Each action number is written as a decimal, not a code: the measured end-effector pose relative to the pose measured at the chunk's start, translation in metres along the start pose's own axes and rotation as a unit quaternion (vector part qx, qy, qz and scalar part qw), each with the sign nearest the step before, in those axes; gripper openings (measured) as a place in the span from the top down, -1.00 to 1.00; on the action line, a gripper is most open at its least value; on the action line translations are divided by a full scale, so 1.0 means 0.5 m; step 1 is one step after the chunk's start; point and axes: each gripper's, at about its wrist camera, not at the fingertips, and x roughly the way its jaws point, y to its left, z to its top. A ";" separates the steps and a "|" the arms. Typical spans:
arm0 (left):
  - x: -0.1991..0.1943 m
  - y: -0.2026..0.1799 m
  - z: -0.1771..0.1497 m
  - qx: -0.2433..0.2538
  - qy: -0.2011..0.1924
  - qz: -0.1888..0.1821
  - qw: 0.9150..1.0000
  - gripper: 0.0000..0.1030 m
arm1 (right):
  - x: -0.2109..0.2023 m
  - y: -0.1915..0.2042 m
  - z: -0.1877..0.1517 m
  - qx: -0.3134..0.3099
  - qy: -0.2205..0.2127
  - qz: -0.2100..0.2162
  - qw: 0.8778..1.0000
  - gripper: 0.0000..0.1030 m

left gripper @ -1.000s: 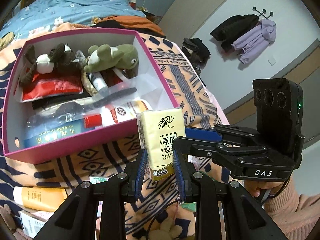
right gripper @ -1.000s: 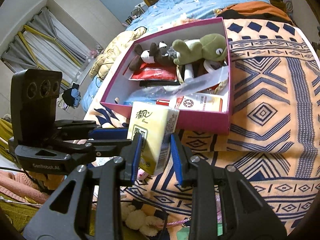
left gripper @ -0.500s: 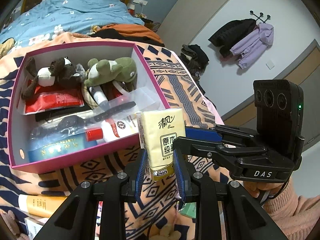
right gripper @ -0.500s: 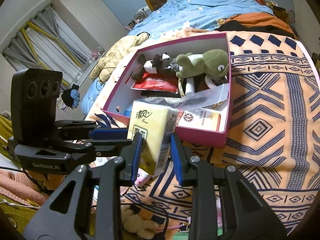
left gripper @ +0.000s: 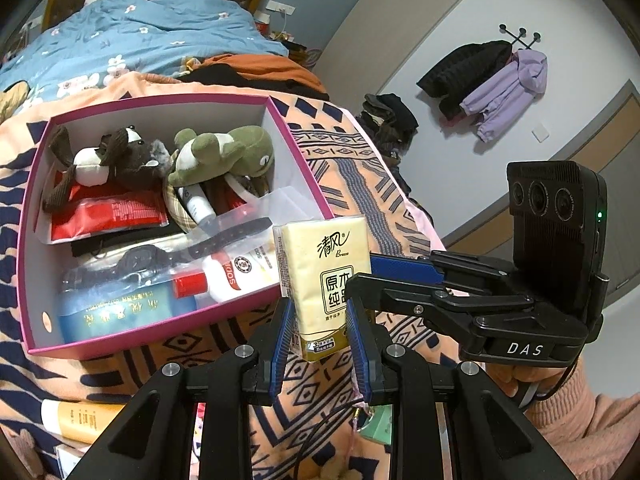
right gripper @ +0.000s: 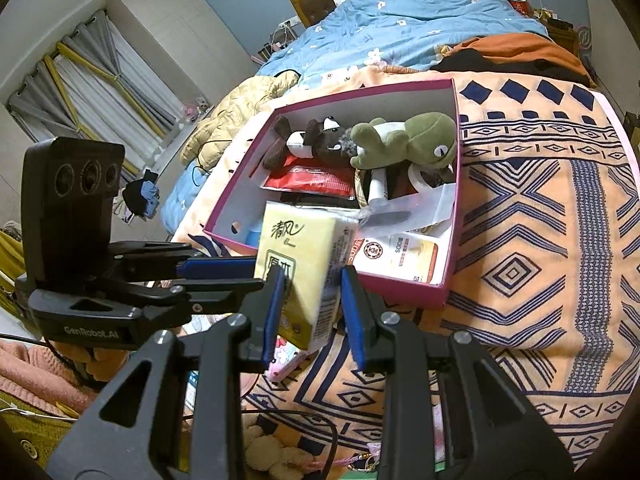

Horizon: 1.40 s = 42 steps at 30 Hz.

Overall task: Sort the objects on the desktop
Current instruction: 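Carry the cream tissue pack over the pink box with the right gripper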

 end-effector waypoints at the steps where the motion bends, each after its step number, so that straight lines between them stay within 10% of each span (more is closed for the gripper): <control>1: 0.000 0.000 0.003 0.000 0.000 0.000 1.000 0.49 | 0.000 -0.001 0.001 0.001 -0.001 0.000 1.000 0.38; 42: 0.103 0.058 0.090 -0.034 0.008 -0.003 0.999 0.49 | 0.067 -0.074 0.080 -0.010 0.028 -0.046 0.998 0.41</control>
